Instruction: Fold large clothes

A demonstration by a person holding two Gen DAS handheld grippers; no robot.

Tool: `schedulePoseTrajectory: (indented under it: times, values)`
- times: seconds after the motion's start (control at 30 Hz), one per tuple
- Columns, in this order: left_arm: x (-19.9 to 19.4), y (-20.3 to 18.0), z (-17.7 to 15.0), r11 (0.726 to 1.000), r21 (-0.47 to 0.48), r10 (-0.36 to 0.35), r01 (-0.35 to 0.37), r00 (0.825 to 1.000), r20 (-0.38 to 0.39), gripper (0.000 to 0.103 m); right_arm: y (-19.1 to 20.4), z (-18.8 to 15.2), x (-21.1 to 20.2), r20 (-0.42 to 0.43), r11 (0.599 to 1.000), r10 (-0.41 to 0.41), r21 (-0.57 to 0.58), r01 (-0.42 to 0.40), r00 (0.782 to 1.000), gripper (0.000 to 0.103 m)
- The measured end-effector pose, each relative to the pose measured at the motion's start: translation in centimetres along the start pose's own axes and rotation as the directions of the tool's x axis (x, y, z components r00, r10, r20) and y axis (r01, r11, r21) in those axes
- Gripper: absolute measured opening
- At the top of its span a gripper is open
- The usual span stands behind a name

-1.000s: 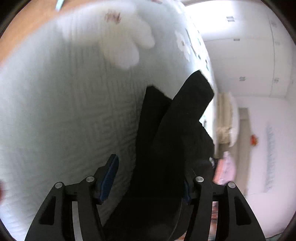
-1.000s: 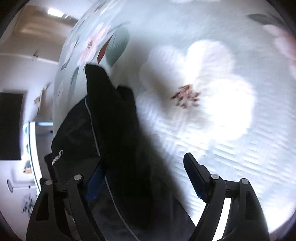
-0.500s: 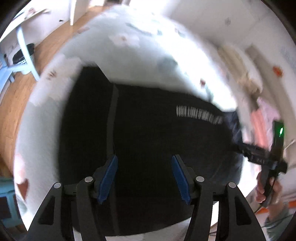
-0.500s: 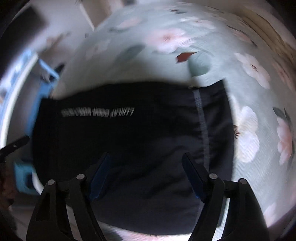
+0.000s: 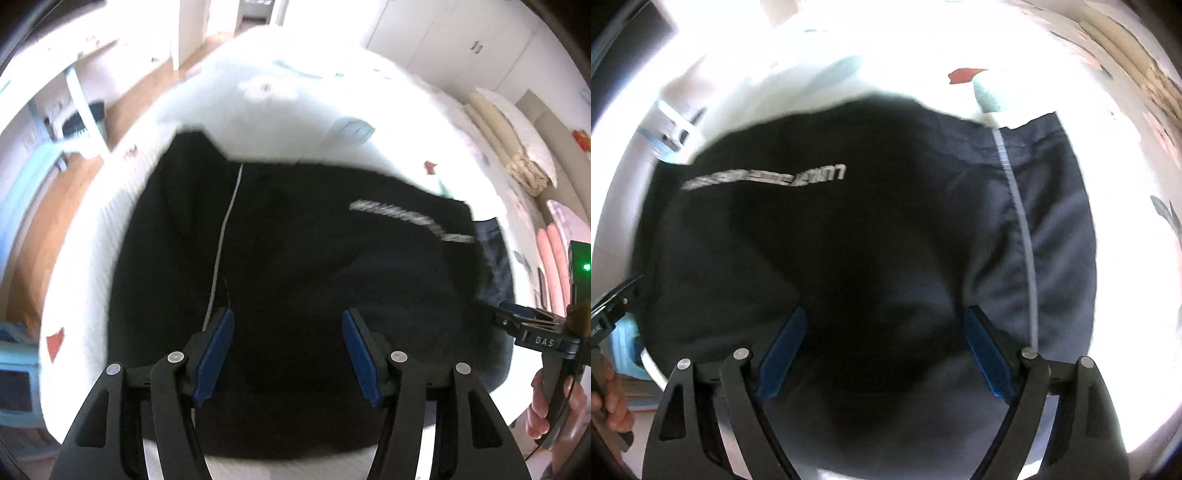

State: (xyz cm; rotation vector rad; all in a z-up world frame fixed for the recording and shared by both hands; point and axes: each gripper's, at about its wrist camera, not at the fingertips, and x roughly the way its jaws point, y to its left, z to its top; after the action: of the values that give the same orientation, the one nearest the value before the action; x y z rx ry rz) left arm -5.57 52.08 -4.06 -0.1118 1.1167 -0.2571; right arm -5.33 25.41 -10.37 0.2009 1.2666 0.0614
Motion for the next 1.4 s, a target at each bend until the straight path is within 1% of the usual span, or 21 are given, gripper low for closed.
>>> schedulePoseTrajectory:
  times: [0.07, 0.13, 0.17, 0.3, 0.4, 0.43, 0.5, 0.53, 0.6, 0.63, 0.67, 0.77, 0.87, 0.93, 1.0, 1.07, 1.1, 1.13, 1.23, 1.3, 1.4]
  values:
    - [-3.0, -1.2, -0.4, 1.000, 0.016, 0.014, -0.015, 1.000, 0.017, 0.062, 0.1, -1.3, -3.0, 0.019, 1.000, 0.028, 0.014, -0.028, 0.999, 0.089]
    - [-6.1, -3.3, -0.8, 0.999, 0.037, 0.024, -0.025, 0.999, 0.033, 0.063, 0.3, -3.4, -6.3, 0.021, 0.999, 0.051, 0.004, -0.051, 0.998, 0.089]
    - [-7.7, -4.2, -1.2, 0.998, 0.046, 0.033, -0.035, 0.998, 0.045, 0.063, 0.3, -4.3, -7.5, 0.018, 0.999, 0.050, -0.009, -0.050, 0.999, 0.089]
    - [-14.1, -7.8, -2.1, 0.996, 0.074, 0.049, -0.057, 0.993, 0.111, 0.064, 1.4, -7.7, -13.0, 0.018, 0.997, -0.008, -0.073, 0.009, 1.000, 0.089]
    - [-18.4, -10.1, -2.6, 0.996, 0.067, 0.048, -0.058, 0.989, 0.143, 0.064, 0.6, -10.0, -16.7, -0.008, 0.998, 0.001, -0.069, -0.002, 1.000, 0.089]
    - [-19.4, -10.9, -2.6, 0.996, 0.067, 0.042, -0.052, 0.988, 0.146, 0.064, 0.1, -9.8, -17.1, -0.016, 0.998, -0.001, -0.062, 0.000, 1.000, 0.089]
    - [-22.0, -12.4, -2.8, 0.996, 0.068, 0.037, -0.049, 0.984, 0.172, 0.064, 0.2, -10.5, -20.3, -0.016, 0.999, -0.012, -0.031, 0.011, 1.000, 0.089]
    - [-23.7, -13.5, -2.9, 0.996, 0.073, 0.044, -0.059, 0.980, 0.196, 0.064, 0.2, -10.6, -21.4, -0.006, 1.000, -0.004, -0.017, 0.004, 1.000, 0.089]
    - [-25.5, -15.2, -3.0, 0.994, 0.087, 0.048, -0.068, 0.976, 0.215, 0.064, 0.3, -10.7, -24.2, 0.023, 1.000, 0.000, 0.011, -0.001, 1.000, 0.089]
    - [-27.1, -16.3, -3.1, 0.991, 0.106, 0.059, -0.085, 0.972, 0.229, 0.065, 0.4, -10.8, -25.2, 0.035, 1.000, -0.004, 0.019, 0.003, 0.999, 0.089]
    - [-27.8, -17.0, -3.2, 0.988, 0.116, 0.071, -0.101, 0.968, 0.241, 0.066, 0.5, -11.0, -26.5, 0.050, 1.000, -0.008, 0.022, 0.007, 0.999, 0.089]
    - [-31.2, -19.5, -3.9, 0.973, 0.155, 0.118, -0.171, 0.945, 0.304, 0.073, 1.0, -11.4, -30.0, 0.103, 1.000, -0.018, 0.014, 0.016, 0.995, 0.089]
    - [-33.9, -21.2, -4.7, 0.963, 0.170, 0.141, -0.211, 0.925, 0.353, 0.077, 1.7, -12.2, -33.7, 0.172, 0.999, -0.036, 0.000, 0.036, 0.985, 0.090]
    - [-35.2, -22.2, -5.2, 0.960, 0.162, 0.154, -0.227, 0.916, 0.370, 0.077, 2.4, -12.7, -36.2, 0.226, 0.999, -0.048, -0.008, 0.051, 0.973, 0.091]
    - [-36.0, -22.6, -5.5, 0.962, 0.148, 0.161, -0.229, 0.915, 0.371, 0.077, 2.9, -13.2, -38.2, 0.276, 0.997, -0.060, -0.021, 0.069, 0.959, 0.091]
    - [-37.0, -22.8, -5.9, 0.968, 0.127, 0.153, -0.215, 0.912, 0.380, 0.077, 3.2, -13.7, -39.7, 0.317, 0.995, -0.077, -0.029, 0.091, 0.945, 0.092]
    - [-37.3, -22.9, -6.1, 0.969, 0.119, 0.156, -0.216, 0.911, 0.383, 0.077, 3.3, -13.9, -40.3, 0.334, 0.994, -0.085, -0.030, 0.100, 0.939, 0.092]
    - [-37.7, -22.8, -6.3, 0.969, 0.107, 0.167, -0.225, 0.905, 0.391, 0.077, 3.3, -14.0, -40.7, 0.346, 0.994, -0.089, -0.031, 0.106, 0.934, 0.092]
    - [-38.8, -22.7, -6.9, 0.959, 0.078, 0.216, -0.272, 0.881, 0.420, 0.077, 3.1, -14.4, -41.7, 0.378, 0.994, -0.090, -0.021, 0.106, 0.921, 0.093]
    - [-39.1, -22.5, -7.1, 0.956, 0.059, 0.237, -0.287, 0.875, 0.423, 0.077, 3.0, -14.4, -42.0, 0.388, 0.994, -0.098, -0.012, 0.112, 0.917, 0.093]
    - [-39.3, -21.9, -7.4, 0.954, 0.019, 0.265, -0.299, 0.870, 0.415, 0.077, 2.6, -14.3, -42.1, 0.391, 0.993, -0.107, 0.001, 0.116, 0.914, 0.093]
